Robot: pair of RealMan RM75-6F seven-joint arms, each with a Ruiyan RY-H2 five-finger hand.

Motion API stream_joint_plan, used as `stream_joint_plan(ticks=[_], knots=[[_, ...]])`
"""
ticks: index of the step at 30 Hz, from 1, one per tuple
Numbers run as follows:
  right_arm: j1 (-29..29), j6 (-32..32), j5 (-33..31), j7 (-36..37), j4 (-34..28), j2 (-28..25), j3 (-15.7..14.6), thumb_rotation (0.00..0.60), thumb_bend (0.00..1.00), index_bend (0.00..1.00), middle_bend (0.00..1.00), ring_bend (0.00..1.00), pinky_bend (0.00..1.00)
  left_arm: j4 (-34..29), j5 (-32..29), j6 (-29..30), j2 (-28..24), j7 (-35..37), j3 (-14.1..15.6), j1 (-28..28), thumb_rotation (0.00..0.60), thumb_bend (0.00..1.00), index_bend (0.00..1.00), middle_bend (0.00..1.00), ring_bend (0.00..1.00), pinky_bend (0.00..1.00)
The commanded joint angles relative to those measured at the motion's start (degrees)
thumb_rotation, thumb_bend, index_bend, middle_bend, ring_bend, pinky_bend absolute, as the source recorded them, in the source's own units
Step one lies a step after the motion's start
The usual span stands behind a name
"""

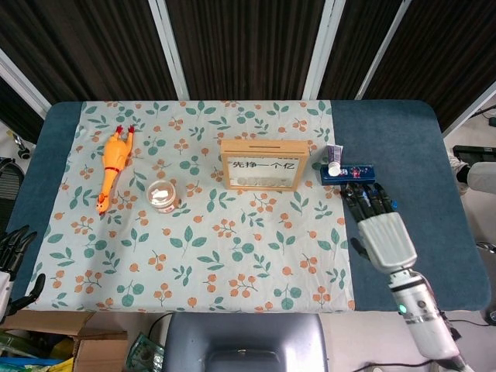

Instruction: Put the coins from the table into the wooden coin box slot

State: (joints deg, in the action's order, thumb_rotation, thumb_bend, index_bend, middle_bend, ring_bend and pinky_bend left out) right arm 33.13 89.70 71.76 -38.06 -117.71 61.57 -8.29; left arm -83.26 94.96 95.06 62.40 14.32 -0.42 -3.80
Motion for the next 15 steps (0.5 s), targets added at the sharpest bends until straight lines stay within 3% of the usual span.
stream_joint_plan(ticks=[1,7,15], knots=[[-7.86,3.98,4.61,6.79,7.34,1.85,-4.10,0.600,0.40,0.12,0.04,0.00,0.00,-0.19,-0.64,-0.08,0.44,-1.38,-0.35,0.13,0.600,0.45,0.00,0.00,0.00,0.00],[-16.38,9.04,6.87,14.50,18.92,8.21,-3.44,0.600,0.38,0.10,0.04,0.00,0.00,-0.96,-1.70,-1.07,0.90,-4.89,-0.56,0.16,0.600,0.45,0.00,0.00,0.00,0.00],[-18.52,6.03,5.23,16.88,20.41,7.91,-1.81,0.600,0.36,0.10,0.04,0.00,0.00,-1.83,-2.80,-2.28,1.24,-7.71,-0.79,0.03,0.600,0.45,0.00,0.00,0.00,0.00]])
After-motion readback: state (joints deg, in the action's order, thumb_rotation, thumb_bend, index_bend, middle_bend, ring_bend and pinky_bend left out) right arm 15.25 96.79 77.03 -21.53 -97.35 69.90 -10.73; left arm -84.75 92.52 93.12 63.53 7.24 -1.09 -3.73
